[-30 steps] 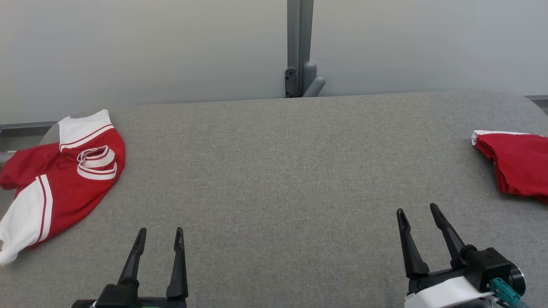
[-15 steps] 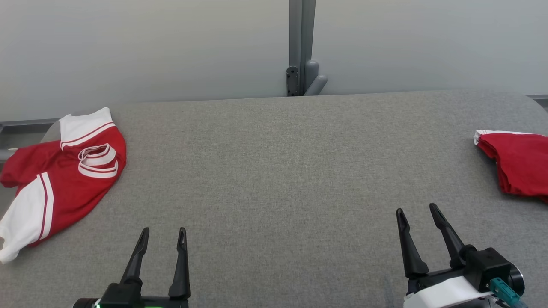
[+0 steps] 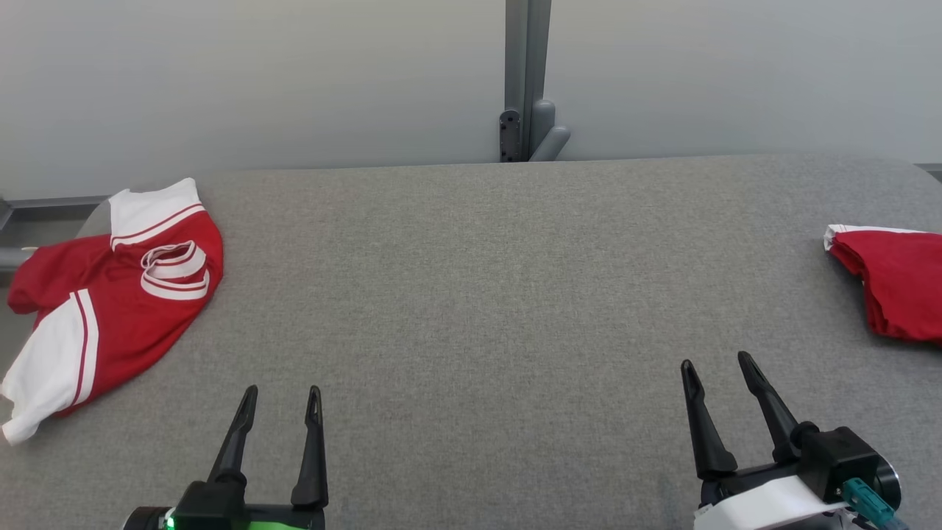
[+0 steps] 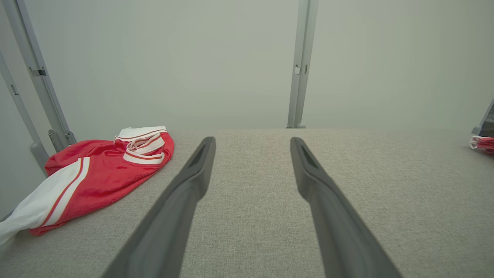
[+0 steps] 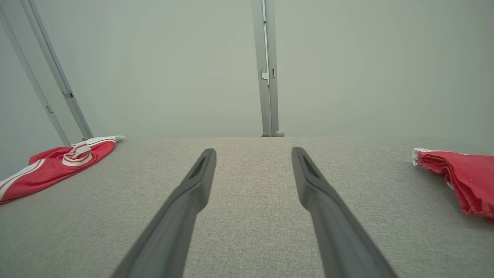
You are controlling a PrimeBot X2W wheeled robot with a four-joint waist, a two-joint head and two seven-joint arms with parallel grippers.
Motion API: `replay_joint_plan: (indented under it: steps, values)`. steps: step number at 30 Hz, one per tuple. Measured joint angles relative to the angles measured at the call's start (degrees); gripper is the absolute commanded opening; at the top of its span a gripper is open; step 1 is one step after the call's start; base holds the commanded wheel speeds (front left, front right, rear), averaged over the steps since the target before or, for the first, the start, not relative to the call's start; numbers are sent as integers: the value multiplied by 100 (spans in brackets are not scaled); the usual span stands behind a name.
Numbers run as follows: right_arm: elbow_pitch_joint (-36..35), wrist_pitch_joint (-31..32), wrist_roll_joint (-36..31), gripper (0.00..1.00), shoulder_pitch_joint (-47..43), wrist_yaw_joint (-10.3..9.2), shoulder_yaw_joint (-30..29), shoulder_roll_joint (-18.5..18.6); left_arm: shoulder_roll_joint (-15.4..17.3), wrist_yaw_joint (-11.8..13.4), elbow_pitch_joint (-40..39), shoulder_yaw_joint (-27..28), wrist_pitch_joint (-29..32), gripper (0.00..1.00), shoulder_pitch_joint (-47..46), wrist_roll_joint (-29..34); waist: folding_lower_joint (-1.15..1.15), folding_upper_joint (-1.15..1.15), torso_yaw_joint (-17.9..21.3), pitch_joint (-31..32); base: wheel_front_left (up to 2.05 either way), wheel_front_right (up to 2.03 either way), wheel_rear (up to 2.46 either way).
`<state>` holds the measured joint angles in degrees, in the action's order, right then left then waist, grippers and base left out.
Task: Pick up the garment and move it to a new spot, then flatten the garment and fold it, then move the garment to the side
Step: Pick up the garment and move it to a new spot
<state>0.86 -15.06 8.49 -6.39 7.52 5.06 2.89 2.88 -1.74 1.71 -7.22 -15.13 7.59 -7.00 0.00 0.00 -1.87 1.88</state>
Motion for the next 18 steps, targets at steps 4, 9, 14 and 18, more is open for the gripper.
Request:
replay_joint_plan:
  steps: [4, 9, 14, 18]
  values:
    - [22, 0, 41, 100, -15, 0, 19, 0, 0, 73, 35, -21, 0, 100, -10, 0, 0, 0, -99, -4, 0, 0, 0]
    - [41, 0, 60, 100, -45, 0, 137, -1, 0, 153, 33, -38, 0, 100, -65, -3, 0, 0, -350, -16, 0, 0, 0]
    - [47, 0, 76, 100, -43, 0, 240, -2, -2, 232, 8, -45, 0, 100, -83, -55, 0, 0, -639, -41, 0, 0, 0]
    - [67, 0, 92, 100, -36, 0, 313, -3, -2, 298, -42, -42, 0, 100, -84, -104, 0, 0, -978, -71, 0, 0, 0]
